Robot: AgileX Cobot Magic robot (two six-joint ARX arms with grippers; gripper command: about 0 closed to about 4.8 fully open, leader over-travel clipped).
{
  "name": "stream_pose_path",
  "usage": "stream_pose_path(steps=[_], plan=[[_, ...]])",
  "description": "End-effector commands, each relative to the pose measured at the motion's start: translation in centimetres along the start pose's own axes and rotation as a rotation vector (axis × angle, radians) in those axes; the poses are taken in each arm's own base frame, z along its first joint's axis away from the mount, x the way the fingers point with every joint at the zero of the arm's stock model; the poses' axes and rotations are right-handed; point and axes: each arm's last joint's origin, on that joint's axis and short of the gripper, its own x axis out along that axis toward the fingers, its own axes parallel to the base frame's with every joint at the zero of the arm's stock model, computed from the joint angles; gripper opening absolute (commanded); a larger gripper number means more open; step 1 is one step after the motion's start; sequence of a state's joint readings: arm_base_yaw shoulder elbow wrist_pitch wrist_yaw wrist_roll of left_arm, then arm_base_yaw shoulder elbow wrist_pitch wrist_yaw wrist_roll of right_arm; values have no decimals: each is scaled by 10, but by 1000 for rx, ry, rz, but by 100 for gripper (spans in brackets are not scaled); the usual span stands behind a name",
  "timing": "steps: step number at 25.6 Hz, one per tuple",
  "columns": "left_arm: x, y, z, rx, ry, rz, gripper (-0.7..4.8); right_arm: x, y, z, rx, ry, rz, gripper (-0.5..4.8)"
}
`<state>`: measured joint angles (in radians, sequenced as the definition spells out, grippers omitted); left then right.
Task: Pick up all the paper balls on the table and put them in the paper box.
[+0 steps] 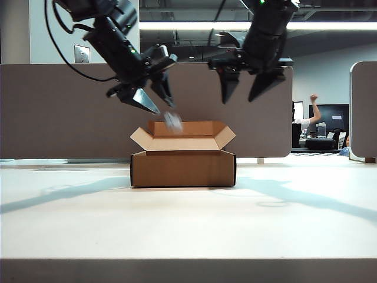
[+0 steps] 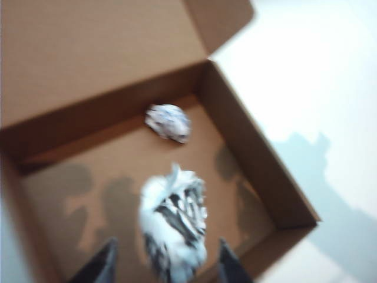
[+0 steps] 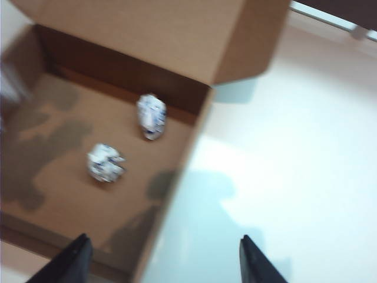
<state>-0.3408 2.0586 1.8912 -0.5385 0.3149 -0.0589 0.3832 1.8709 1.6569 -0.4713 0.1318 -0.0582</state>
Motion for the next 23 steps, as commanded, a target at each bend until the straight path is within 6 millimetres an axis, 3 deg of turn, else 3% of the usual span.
stream_pose_path(steps=[1, 4, 6, 7, 10, 11, 12, 16, 17, 20, 23], plan=[[4, -4, -2, 4, 10, -4, 225, -3, -9, 1, 15, 1, -21, 337], [3, -7, -1, 8, 7, -13, 223, -3, -13, 0, 24, 9, -27, 337], [0, -8, 0, 34, 10, -45, 184, -9, -14, 1, 24, 9, -27, 333], [-8, -9, 1, 60, 14, -46, 151, -17, -15, 3, 24, 6, -28, 308], [-31, -16, 6, 71, 15, -44, 122, -41, -19, 8, 28, -10, -32, 241], [-47, -21, 8, 69, 22, -44, 118, -58, -23, 11, 34, -28, -36, 164], [-58, -25, 9, 67, 28, -44, 110, -69, -25, 13, 37, -38, -38, 135], [-113, -43, 8, 56, 68, -44, -6, -122, -31, 14, 39, -61, -32, 114], [-123, -50, 7, 60, 75, -47, -6, -133, -31, 13, 38, -57, -32, 113], [-187, -82, -3, 145, 80, 5, -6, -191, -36, -2, 33, -15, -27, 69], [-226, -101, -15, 189, 62, 34, -6, -226, -37, -12, 32, -26, 9, 46]])
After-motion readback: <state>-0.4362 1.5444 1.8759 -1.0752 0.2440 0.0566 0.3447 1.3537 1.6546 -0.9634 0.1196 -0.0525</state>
